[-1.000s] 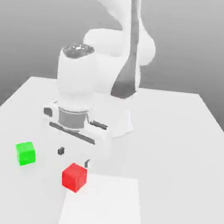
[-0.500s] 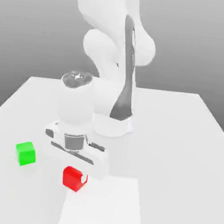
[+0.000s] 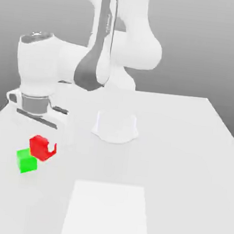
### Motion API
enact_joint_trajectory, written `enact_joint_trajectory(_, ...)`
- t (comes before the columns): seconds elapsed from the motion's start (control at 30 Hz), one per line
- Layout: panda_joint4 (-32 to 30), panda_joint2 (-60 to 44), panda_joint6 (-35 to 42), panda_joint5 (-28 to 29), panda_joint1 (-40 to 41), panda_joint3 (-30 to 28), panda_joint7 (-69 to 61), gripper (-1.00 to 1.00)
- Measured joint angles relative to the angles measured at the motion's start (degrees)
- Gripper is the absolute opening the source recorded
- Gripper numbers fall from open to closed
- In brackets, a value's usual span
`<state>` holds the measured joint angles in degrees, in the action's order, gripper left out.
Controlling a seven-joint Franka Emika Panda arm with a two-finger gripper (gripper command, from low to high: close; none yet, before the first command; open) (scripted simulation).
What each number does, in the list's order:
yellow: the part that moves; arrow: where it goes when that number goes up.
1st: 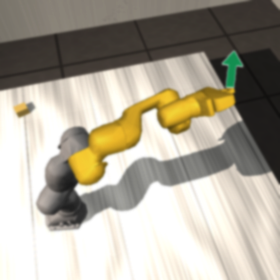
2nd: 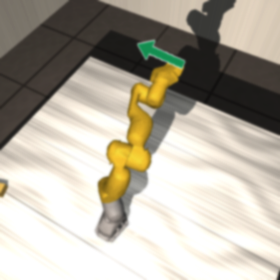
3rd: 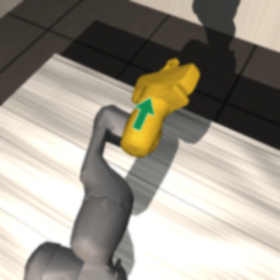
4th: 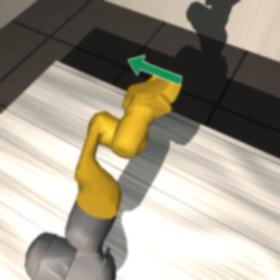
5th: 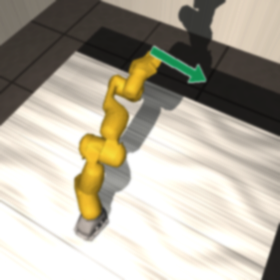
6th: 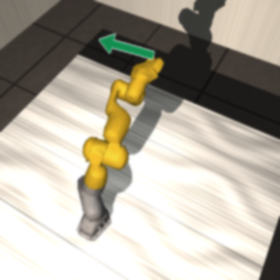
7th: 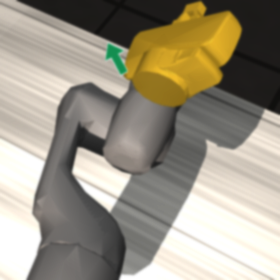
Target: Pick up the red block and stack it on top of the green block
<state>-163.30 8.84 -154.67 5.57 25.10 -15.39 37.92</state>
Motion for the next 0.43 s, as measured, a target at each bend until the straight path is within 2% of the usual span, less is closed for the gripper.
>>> enact_joint_trajectory(0.13, 0.1, -0.3, -0.2, 1.0, 3.1, -4.0, -6.2, -1.0)
enact_joint_trajectory(0.23, 0.3, -6.0, -5.6, -3.0, 2.3, -4.4, -9.7, -1.0)
enact_joint_trajectory(0.3, 0.5, -10.3, -9.4, -7.6, 2.4, -3.3, -13.0, -1.0)
enact_joint_trajectory(0.33, 0.6, -12.1, -11.0, -9.9, 2.7, -2.3, -14.6, 1.0)
enact_joint_trajectory(0.43, 0.6, -12.1, -11.0, -9.9, 2.7, -2.3, -14.6, 1.0)
